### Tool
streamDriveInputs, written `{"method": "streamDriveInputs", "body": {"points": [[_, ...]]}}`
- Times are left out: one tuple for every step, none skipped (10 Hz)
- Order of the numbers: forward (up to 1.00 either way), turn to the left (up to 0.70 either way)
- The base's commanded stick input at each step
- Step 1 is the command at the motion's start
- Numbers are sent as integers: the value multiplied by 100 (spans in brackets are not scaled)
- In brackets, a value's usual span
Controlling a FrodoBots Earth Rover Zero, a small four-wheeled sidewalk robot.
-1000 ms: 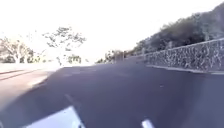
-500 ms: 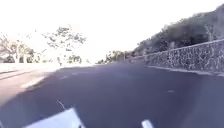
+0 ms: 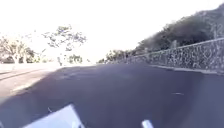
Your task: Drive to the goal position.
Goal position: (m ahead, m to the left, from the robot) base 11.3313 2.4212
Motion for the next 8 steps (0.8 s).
{"method": "streamDriveInputs", "body": {"points": [[70, 0], [70, 0], [70, 0], [70, 0], [70, 0], [70, 0], [70, 0], [70, 0]]}}
